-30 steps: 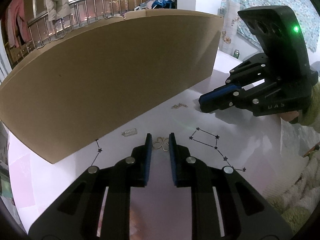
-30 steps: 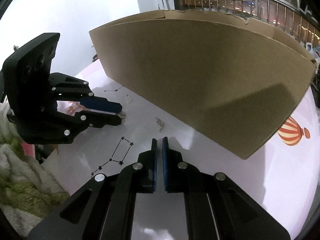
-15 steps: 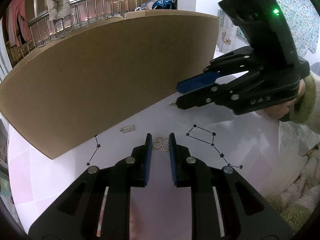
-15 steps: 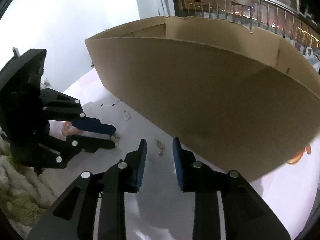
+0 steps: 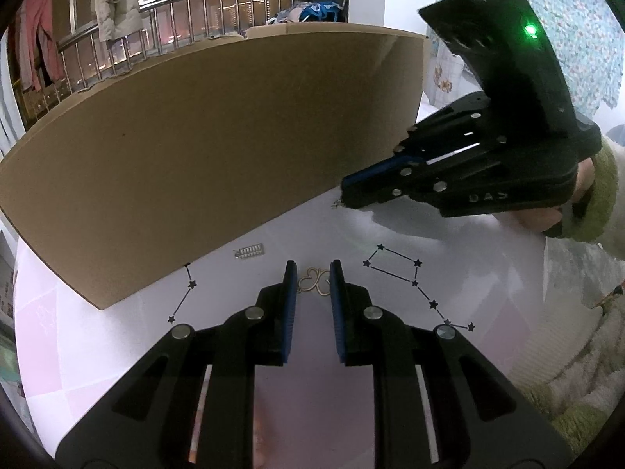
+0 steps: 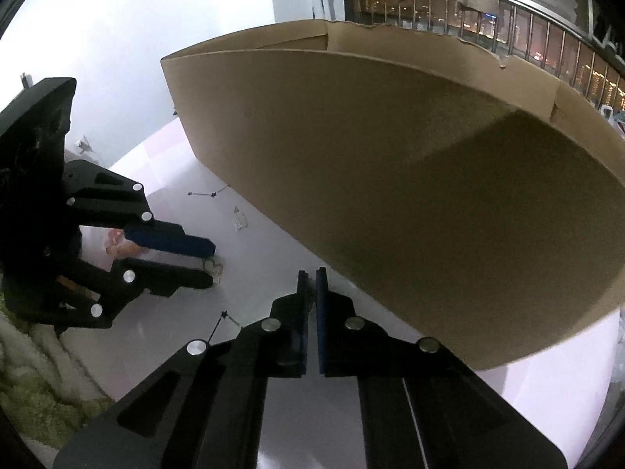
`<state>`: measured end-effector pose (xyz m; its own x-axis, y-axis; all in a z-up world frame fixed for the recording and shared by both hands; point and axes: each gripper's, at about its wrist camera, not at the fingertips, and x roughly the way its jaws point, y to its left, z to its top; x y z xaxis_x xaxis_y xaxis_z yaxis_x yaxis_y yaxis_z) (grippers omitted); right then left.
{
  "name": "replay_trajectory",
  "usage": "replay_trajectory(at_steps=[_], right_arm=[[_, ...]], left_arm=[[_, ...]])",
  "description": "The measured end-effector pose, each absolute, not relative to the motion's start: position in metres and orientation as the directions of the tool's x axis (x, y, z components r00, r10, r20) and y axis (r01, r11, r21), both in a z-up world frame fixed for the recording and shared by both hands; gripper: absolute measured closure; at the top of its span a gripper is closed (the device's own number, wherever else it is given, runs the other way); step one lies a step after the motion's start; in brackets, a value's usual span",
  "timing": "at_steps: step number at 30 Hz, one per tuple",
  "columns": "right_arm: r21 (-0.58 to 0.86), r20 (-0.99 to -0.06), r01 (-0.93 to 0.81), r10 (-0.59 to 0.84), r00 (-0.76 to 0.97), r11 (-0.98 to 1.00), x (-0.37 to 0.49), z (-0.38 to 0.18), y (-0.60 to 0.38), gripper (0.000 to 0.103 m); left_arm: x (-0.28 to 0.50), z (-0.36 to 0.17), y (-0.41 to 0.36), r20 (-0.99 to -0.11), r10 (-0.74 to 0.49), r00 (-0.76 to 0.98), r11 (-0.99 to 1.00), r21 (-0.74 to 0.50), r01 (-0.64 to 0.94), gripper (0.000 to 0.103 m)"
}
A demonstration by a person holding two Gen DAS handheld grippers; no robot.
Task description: Organize jewelry
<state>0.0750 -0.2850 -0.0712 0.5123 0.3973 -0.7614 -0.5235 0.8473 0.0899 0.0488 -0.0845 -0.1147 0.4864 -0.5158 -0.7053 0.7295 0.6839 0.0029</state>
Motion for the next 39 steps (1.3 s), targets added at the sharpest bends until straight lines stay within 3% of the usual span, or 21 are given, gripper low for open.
replay_trajectory(at_steps=[13,27,39], right_arm=[[0.17,-0.712,-0.448,0.424,0.56,0.878,0.05,-0.053,-0.316,0.1],[0.084,-0.779,-0.495,0.366,0.509,0.865,0.085,-0.073,-0.267,0.1],[0.143,-0.802,-0.42,0.354,0.481,0.896,0.053,-0.069,-0.299,0.1]], left_arm=[[0.05,-0.113,-0.076,-0.706,-0.523,0.477,0.68,-0.008,0.734,0.087],[0.048,-0.111,-0.088,-0.709,-0.501,0.496,0.699,0.006,0.715,0.087],[0.046,-0.115,-0.083,-0.701,-0.507,0.501,0.699,0.005,0.715,0.087]])
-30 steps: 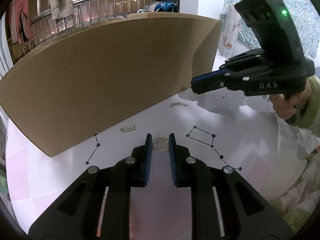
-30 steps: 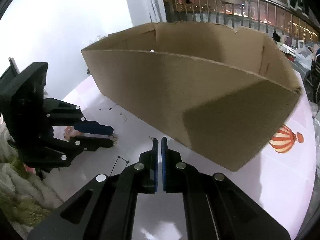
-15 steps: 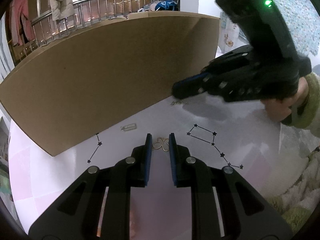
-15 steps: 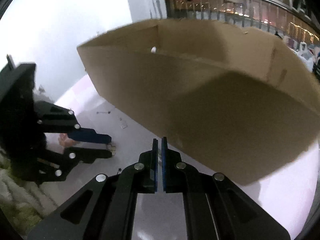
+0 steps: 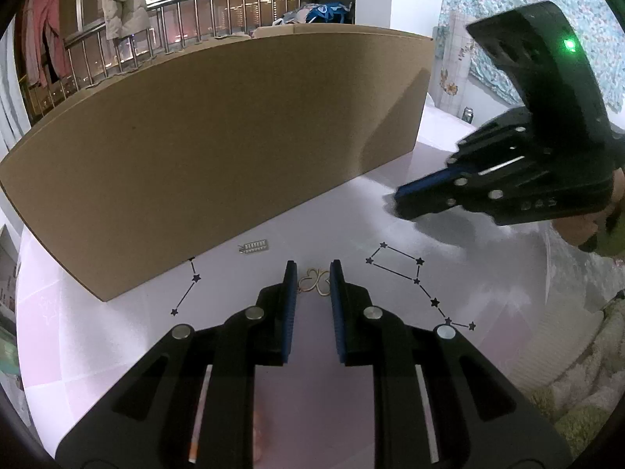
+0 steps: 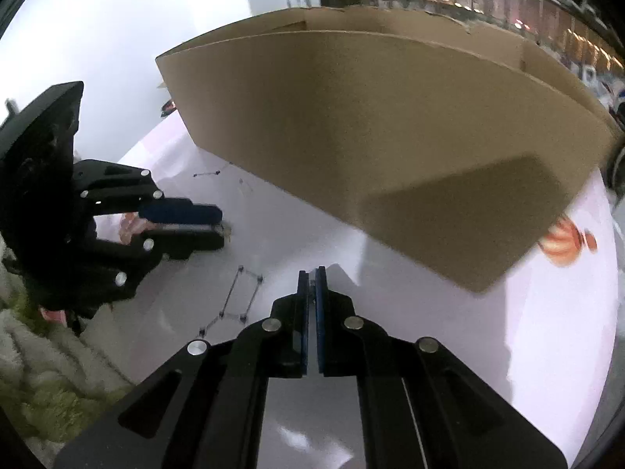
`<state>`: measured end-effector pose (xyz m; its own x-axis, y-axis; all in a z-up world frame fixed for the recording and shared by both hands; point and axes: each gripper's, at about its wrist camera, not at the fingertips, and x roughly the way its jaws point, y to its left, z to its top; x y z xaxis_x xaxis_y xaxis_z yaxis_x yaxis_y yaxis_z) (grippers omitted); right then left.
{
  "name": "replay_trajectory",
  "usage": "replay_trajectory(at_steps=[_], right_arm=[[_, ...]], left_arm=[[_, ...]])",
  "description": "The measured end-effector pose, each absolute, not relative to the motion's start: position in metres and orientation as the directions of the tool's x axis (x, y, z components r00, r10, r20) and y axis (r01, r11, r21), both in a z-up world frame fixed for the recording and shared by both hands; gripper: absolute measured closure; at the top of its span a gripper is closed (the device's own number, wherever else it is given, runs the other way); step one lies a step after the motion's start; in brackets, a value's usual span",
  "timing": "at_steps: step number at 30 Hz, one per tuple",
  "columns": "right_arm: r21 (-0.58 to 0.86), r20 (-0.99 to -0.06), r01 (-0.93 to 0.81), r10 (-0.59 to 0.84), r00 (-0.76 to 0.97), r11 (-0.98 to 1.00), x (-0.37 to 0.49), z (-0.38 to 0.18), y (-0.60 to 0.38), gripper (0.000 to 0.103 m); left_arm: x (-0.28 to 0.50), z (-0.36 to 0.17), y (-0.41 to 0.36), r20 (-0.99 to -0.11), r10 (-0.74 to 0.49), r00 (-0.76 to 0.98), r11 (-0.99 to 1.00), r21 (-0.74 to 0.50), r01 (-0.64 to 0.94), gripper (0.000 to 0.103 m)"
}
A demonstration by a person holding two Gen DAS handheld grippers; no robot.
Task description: Organize jewelry
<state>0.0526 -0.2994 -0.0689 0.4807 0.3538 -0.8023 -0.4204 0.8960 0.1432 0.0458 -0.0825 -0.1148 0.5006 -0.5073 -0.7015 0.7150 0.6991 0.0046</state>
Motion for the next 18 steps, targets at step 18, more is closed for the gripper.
replay_trajectory(at_steps=[18], right_arm=[[0.169,-0.759,-0.294,0.315,0.569,0.941,0.021,-0.075,-0.316,0.074]], left_arm=[[0.046,-0.113,-0.082,-0.705,-0.505,0.497,0.696,0.007,0.718,0.087]])
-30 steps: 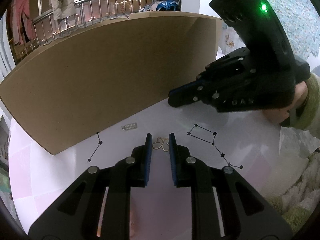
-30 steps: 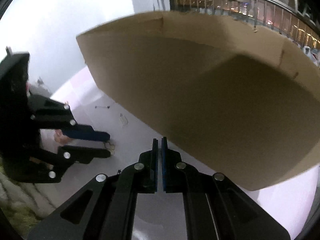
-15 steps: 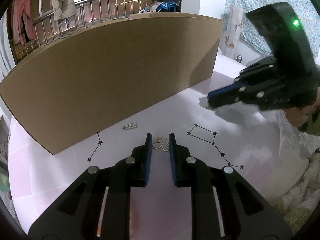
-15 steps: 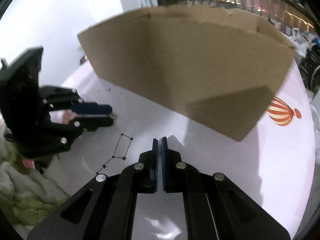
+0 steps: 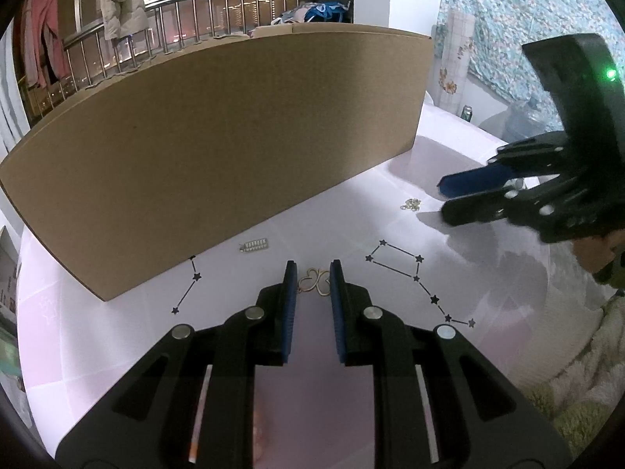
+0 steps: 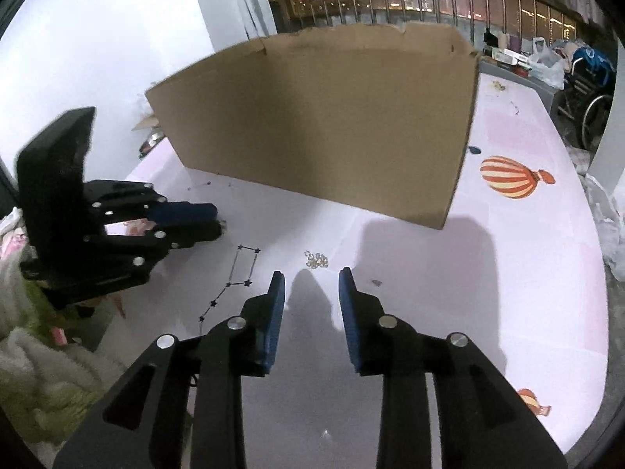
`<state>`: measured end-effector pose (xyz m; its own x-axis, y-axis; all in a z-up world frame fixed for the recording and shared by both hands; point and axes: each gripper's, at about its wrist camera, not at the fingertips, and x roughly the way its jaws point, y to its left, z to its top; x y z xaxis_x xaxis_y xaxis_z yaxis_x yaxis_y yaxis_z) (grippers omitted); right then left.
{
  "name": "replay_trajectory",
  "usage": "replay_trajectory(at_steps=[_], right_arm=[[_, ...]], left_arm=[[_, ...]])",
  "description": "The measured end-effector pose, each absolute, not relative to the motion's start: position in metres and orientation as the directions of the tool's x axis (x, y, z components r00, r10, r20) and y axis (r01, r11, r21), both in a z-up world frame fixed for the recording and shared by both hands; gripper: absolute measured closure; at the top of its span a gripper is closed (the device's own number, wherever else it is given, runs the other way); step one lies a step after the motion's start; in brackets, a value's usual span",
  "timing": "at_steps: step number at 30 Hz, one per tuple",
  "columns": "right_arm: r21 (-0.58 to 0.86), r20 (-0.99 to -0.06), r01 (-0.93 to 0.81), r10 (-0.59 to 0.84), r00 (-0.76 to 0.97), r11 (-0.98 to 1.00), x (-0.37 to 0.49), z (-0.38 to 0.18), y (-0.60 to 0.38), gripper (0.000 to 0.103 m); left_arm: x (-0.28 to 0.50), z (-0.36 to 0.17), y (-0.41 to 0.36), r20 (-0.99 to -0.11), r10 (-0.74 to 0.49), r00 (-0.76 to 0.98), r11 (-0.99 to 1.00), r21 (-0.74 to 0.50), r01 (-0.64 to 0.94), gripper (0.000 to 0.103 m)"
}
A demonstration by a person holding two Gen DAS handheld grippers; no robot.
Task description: Organize jewelry
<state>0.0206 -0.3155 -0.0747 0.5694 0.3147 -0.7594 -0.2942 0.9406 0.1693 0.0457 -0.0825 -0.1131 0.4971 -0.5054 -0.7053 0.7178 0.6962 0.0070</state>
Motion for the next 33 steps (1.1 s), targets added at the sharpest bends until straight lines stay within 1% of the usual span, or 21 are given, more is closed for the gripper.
replay_trajectory(at_steps=[4,9,11,13,19,24,27,30,33], right_arm=[[0.164,-0.745,-0.314,0.326,0.582,0.935,0.024,-0.076,-0.311,0.074],[0.107,-0.739,-0.36,0.316,0.595,0.927,0.027,-0.077,-0.303,0.074],[0.072,-0.743,-0.384,0.306,0.595,0.92,0.028,-0.077,-0.301,0.078],[0.034,-0.749,-0.416,0.299,0.591,0.908,0.029,-0.076,-0.299,0.079],[0.009,-0.749,-0.505,0.341,0.569,0.863,0.031,-0.074,-0.298,0.082],[0.033,-0.755,-0.575,0.397,0.522,0.817,0.036,-0.072,-0.304,0.088],[0.071,-0.755,-0.579,0.423,0.501,0.812,0.043,-0.071,-0.311,0.098],[0.127,-0.745,-0.564,0.454,0.489,0.816,0.046,-0.071,-0.319,0.099],[0.149,-0.738,-0.552,0.464,0.49,0.82,0.047,-0.07,-0.321,0.099]], left_arm=[[0.046,-0.113,-0.082,-0.705,-0.507,0.496,0.697,0.003,0.717,0.087],[0.047,-0.113,-0.082,-0.705,-0.508,0.494,0.695,0.003,0.719,0.087],[0.047,-0.114,-0.082,-0.706,-0.508,0.494,0.694,0.004,0.72,0.087],[0.047,-0.114,-0.083,-0.707,-0.508,0.493,0.692,0.007,0.722,0.087],[0.046,-0.113,-0.084,-0.709,-0.508,0.49,0.688,0.009,0.726,0.087],[0.046,-0.113,-0.086,-0.713,-0.507,0.485,0.679,0.017,0.734,0.087],[0.046,-0.112,-0.089,-0.715,-0.506,0.482,0.675,0.02,0.738,0.087],[0.046,-0.111,-0.091,-0.717,-0.506,0.48,0.672,0.021,0.74,0.087],[0.046,-0.111,-0.091,-0.716,-0.507,0.479,0.67,0.022,0.742,0.087]])
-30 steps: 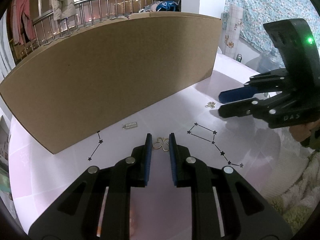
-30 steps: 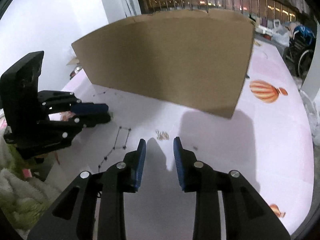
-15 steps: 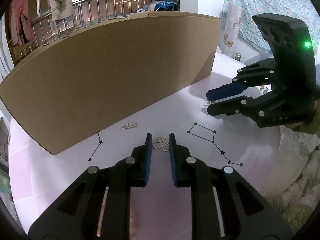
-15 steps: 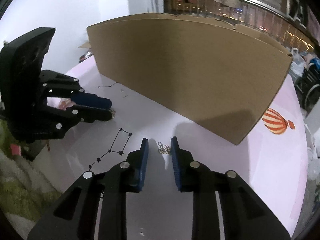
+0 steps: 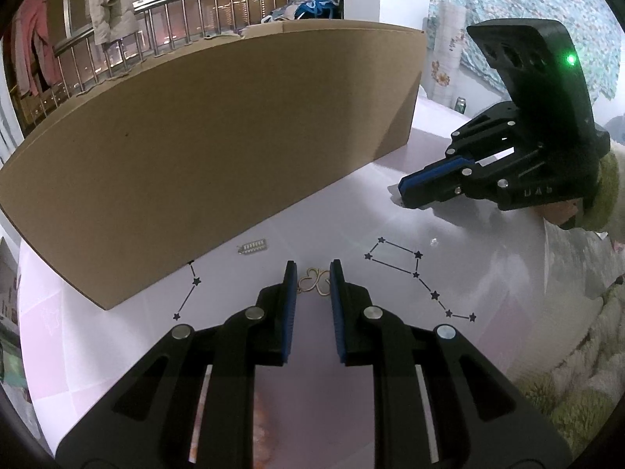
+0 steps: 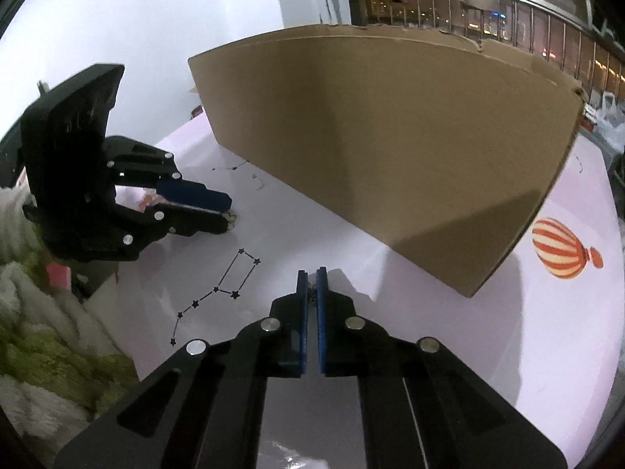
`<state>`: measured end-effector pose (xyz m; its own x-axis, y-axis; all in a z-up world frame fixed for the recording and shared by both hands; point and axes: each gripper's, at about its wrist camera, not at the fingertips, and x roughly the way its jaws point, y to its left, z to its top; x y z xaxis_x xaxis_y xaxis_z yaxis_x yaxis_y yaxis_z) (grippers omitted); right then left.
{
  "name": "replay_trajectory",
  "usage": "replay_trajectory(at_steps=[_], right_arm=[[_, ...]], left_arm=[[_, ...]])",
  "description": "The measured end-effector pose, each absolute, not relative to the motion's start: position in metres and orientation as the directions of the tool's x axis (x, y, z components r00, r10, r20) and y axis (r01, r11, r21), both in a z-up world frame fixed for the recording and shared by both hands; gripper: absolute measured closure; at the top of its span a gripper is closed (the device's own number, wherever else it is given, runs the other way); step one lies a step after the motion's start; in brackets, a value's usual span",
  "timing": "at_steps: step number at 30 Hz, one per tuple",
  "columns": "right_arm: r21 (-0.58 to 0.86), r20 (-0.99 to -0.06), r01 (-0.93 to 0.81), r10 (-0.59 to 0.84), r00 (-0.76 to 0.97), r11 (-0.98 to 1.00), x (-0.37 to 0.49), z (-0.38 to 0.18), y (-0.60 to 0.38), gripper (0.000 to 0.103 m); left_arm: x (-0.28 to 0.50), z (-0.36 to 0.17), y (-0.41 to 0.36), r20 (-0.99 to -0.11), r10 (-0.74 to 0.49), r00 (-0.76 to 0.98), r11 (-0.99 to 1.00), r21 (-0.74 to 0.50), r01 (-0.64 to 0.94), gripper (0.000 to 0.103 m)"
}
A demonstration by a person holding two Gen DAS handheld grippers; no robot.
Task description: Organize jewelry
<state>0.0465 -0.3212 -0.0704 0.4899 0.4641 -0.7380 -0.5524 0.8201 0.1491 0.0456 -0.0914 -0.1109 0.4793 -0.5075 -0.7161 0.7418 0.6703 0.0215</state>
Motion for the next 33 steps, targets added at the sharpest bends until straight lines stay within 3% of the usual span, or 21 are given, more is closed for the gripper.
replay_trajectory(at_steps=[19,21,22,23,25,28,32,33], right_arm=[[0.175,-0.71,-0.505,0.464,0.531,0.845,0.041,-0.048,-0.34,0.101],[0.149,-0.73,-0.503,0.438,0.525,0.851,0.042,-0.052,-0.334,0.097],[0.141,-0.74,-0.515,0.436,0.512,0.845,0.041,-0.052,-0.331,0.089],[0.126,-0.749,-0.524,0.428,0.506,0.842,0.041,-0.052,-0.327,0.072],[0.09,-0.758,-0.545,0.412,0.505,0.833,0.04,-0.052,-0.322,0.062],[0.067,-0.786,-0.564,0.392,0.478,0.823,0.047,-0.056,-0.318,0.063],[0.073,-0.813,-0.591,0.39,0.431,0.803,0.056,-0.065,-0.316,0.085],[0.065,-0.82,-0.599,0.385,0.424,0.798,0.058,-0.067,-0.315,0.086]], left_arm=[[0.038,-0.107,-0.09,-0.71,-0.511,0.485,0.659,0.038,0.751,0.087],[0.038,-0.107,-0.09,-0.711,-0.509,0.485,0.661,0.037,0.749,0.087],[0.038,-0.108,-0.09,-0.712,-0.508,0.485,0.663,0.037,0.748,0.087],[0.038,-0.107,-0.09,-0.712,-0.507,0.485,0.664,0.036,0.747,0.087],[0.038,-0.107,-0.09,-0.712,-0.508,0.485,0.665,0.034,0.746,0.087],[0.04,-0.107,-0.09,-0.712,-0.509,0.484,0.667,0.03,0.745,0.087],[0.041,-0.108,-0.091,-0.713,-0.509,0.482,0.666,0.028,0.745,0.087],[0.041,-0.108,-0.091,-0.713,-0.509,0.482,0.666,0.028,0.745,0.087]])
